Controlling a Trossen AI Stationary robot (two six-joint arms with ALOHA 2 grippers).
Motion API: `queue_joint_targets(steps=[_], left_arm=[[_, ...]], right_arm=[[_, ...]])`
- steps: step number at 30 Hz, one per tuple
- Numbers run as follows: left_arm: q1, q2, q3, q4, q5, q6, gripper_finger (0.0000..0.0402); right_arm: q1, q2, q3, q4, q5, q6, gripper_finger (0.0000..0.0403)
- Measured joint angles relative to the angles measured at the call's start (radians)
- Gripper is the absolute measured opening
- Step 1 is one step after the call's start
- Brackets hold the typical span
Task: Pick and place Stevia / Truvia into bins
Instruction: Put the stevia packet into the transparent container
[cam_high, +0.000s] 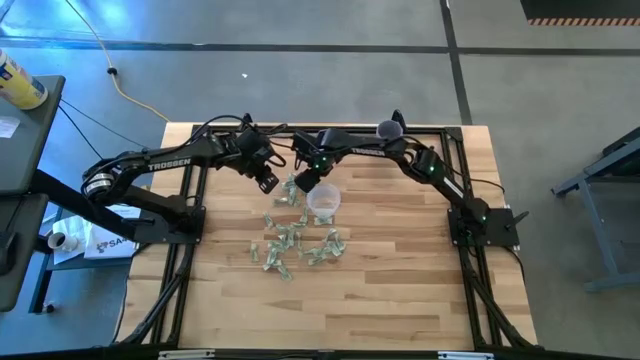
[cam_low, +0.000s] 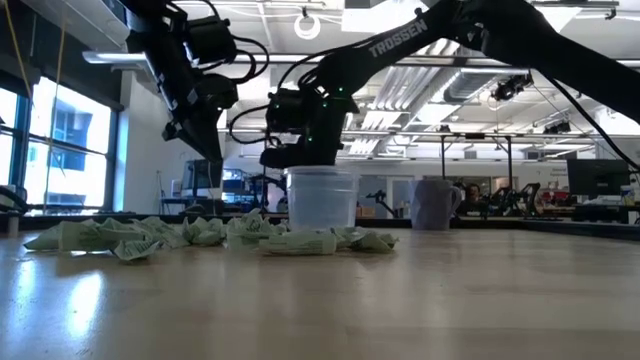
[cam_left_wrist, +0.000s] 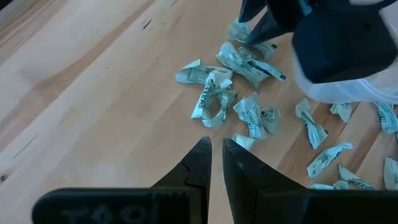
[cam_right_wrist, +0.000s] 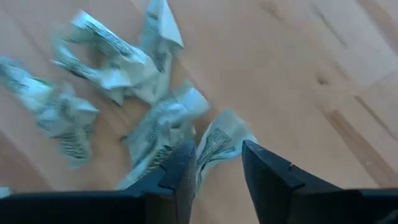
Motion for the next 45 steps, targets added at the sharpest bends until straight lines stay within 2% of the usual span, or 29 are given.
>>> queue_joint_targets(steps=[6, 13, 24, 28, 33, 37, 40, 43, 45], left_arm=[[0.000, 0.000, -0.001, -0.013, 0.000, 0.015, 0.0074], [0.000, 0.000, -0.001, -0.016, -0.004, 0.016, 0.0074], [0.000, 0.000, -0.001, -0.014, -0.005, 0.015, 0.0074], [0.000, 0.000, -0.001, -0.007, -0.005, 0.015, 0.0074], [0.000, 0.000, -0.001, -0.007, 0.005, 0.011, 0.0074], [0.000, 0.000, -0.001, -0.007, 0.029, 0.015, 0.0074], [0.000, 0.000, -0.001, -0.006, 0.031, 0.027, 0.0074], [-0.001, 0.001, -0.001, 0.000, 0.031, 0.041, 0.0074], [-0.001, 0.001, -0.001, 0.000, 0.032, 0.041, 0.0074]], right_arm=[[0.003, 0.005, 0.001, -0.001, 0.028, -0.034, 0.0090], [-0.012, 0.005, 0.001, -0.001, 0.029, -0.049, 0.0007], [-0.053, -0.031, 0.041, -0.001, 0.061, -0.071, 0.0001], [-0.059, -0.037, 0.120, -0.035, 0.041, -0.075, 0.0000], [-0.050, -0.037, 0.279, -0.123, 0.050, -0.169, 0.0000], [-0.032, -0.128, 0.209, -0.151, -0.022, -0.268, 0.0000], [-0.002, -0.193, 0.141, -0.193, -0.038, -0.351, 0.0000], [0.043, -0.227, 0.074, -0.182, -0.169, -0.410, 0.0000], [0.082, -0.230, 0.031, -0.158, -0.216, -0.413, 0.0000]])
